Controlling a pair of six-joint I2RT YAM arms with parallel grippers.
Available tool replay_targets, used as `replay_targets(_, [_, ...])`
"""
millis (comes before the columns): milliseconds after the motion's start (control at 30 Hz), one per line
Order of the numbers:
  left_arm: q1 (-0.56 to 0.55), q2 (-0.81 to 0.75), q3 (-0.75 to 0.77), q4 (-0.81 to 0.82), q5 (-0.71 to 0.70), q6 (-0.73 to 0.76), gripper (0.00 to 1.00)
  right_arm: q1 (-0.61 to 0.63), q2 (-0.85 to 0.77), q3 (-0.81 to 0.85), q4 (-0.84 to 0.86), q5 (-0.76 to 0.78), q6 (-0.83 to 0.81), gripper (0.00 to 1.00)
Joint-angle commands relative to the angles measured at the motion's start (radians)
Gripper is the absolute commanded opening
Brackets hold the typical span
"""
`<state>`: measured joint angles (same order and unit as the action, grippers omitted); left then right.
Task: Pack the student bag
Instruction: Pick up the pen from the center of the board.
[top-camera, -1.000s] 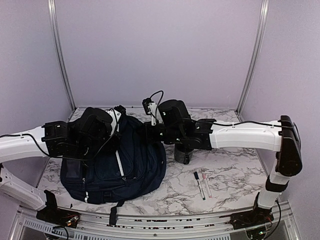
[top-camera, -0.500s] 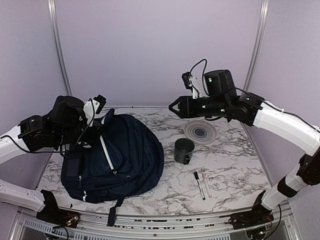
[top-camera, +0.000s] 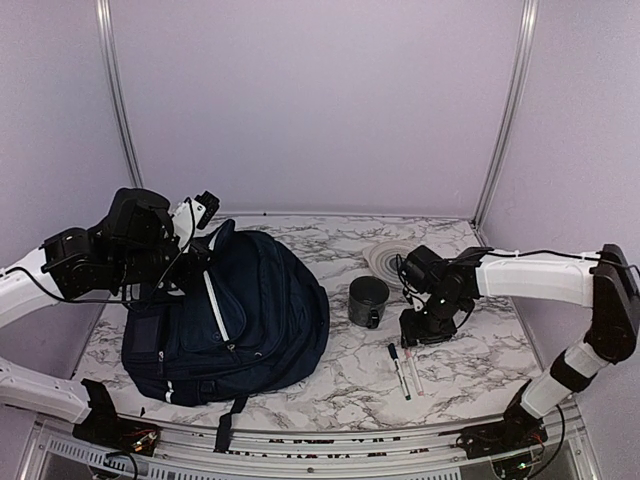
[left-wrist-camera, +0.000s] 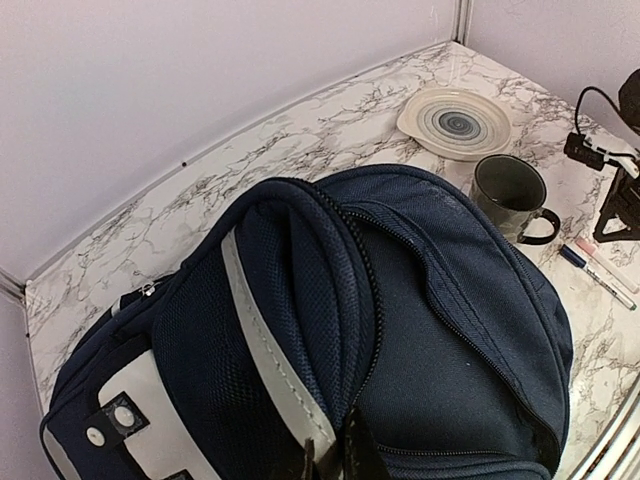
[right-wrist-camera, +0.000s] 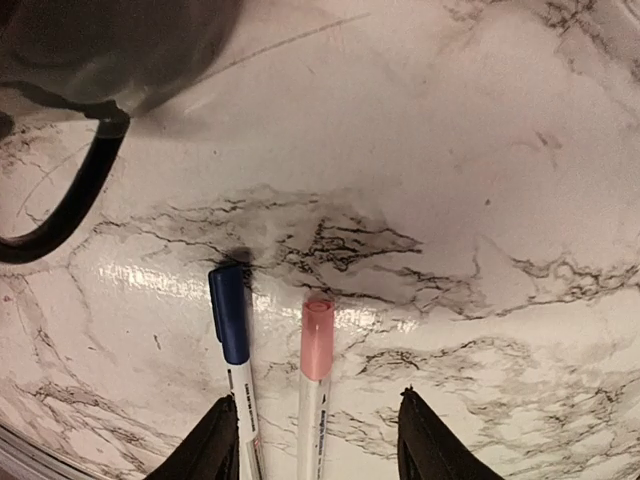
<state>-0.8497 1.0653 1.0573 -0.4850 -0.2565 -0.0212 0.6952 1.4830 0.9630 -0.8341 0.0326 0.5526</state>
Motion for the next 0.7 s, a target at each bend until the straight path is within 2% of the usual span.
replay_targets(0, [0.019,-0.014,0.041,0.099,-0.006,0.061,0.0,-0.007,0.069,-0.002,0.021,-0.104,0.019,0.54])
replay_targets(133, [0.025,-0.014,0.029,0.11,0.003,0.061,0.0,-0.008,0.102,-0.039,0.054,-0.134,0.033,0.52])
replay_targets(333, [0.034,-0.014,0.022,0.117,0.006,0.067,0.0,-0.004,0.163,-0.062,0.036,-0.1,0.044,0.28])
replay_targets(533, [0.036,-0.023,0.021,0.12,0.01,0.072,0.0,-0.002,0.162,-0.033,-0.012,-0.003,0.047,0.03])
replay_targets(567, [0.035,-0.025,0.02,0.119,0.01,0.073,0.0,-0.002,0.152,-0.028,-0.018,0.012,0.047,0.0])
replay_targets(667, [0.036,-0.031,0.018,0.12,0.008,0.076,0.0,-0.002,0.104,-0.012,-0.029,0.058,0.048,0.0])
